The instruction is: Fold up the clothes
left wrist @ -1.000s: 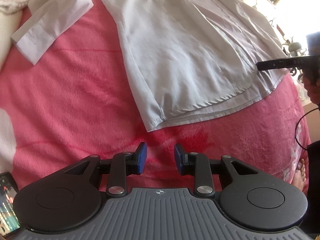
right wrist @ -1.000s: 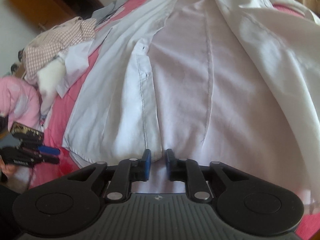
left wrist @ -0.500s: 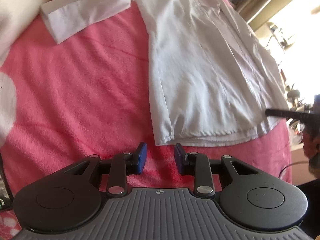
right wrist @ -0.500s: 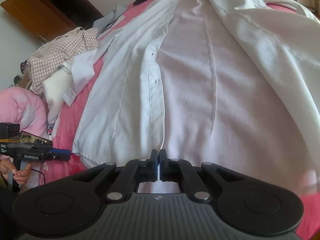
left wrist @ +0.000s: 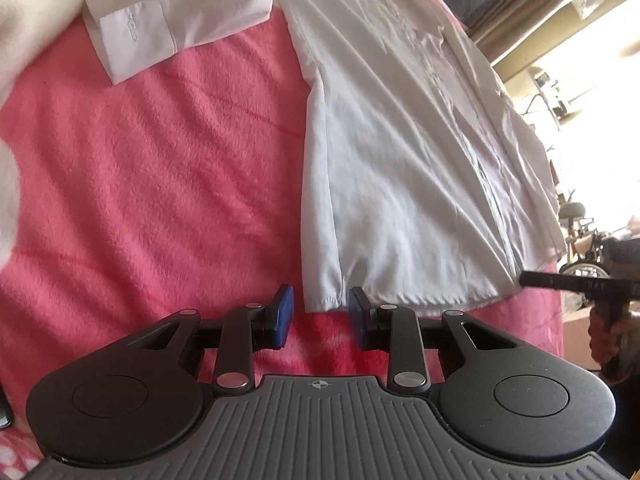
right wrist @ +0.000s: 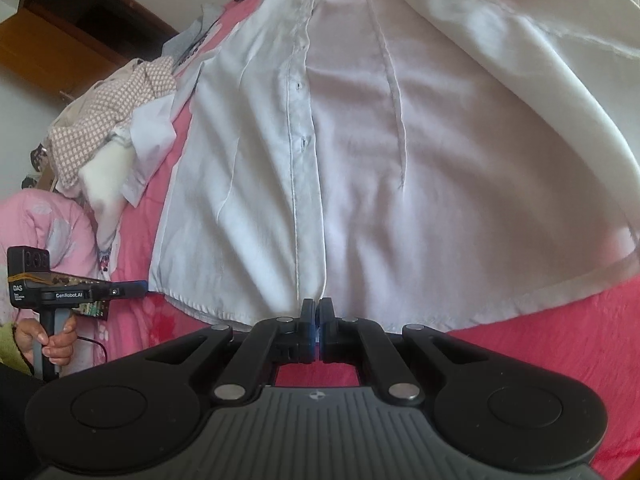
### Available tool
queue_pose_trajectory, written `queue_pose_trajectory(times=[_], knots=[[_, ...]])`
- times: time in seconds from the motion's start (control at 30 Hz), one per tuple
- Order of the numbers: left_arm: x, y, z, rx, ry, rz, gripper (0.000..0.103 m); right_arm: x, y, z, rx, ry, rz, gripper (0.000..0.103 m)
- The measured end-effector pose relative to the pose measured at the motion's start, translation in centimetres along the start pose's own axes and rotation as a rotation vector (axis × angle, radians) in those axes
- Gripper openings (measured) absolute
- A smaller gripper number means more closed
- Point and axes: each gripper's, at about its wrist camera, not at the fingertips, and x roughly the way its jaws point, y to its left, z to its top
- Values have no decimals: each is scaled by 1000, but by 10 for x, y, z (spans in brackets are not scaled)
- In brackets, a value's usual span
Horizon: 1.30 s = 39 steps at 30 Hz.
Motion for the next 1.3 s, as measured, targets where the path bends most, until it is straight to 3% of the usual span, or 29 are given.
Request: queue_pose_trajectory(times=[0.2,0.37,0.43,0.6,0.7,0.83,0.93,1.03,1.1,1.3], knots=[[17,-13,3,45,6,65,28,2,1,0,9,5,6,1],[16,-22,1,101,7,108,1,0,-1,0,-1,4,-2,1],[9,-22,1,92,-2,99,0,0,-1,1,-5,5,-1,1],[-11,6,0,-100,-45,-14,0,1,1,3,-17,0,4,1],[-9,20,-4,-153,-27,2,0,5,0,4,-10,10,13,1],[-6,16,-8,-114,2,22,0,9,3,4,-22,18,7,1],[-13,-4,-8,29,-23,122,3,11,4,5,-18,23,4,1],[-21,-25,-10,144,-64,162,20,11,6,6,-22,25,-1,1],[-20,-38,-13,210,-73,175,20,12,6,6,-24,27,-3,1],[4,-48,-17,256,-11,222,20,12,5,6,-27,30,-4,1]])
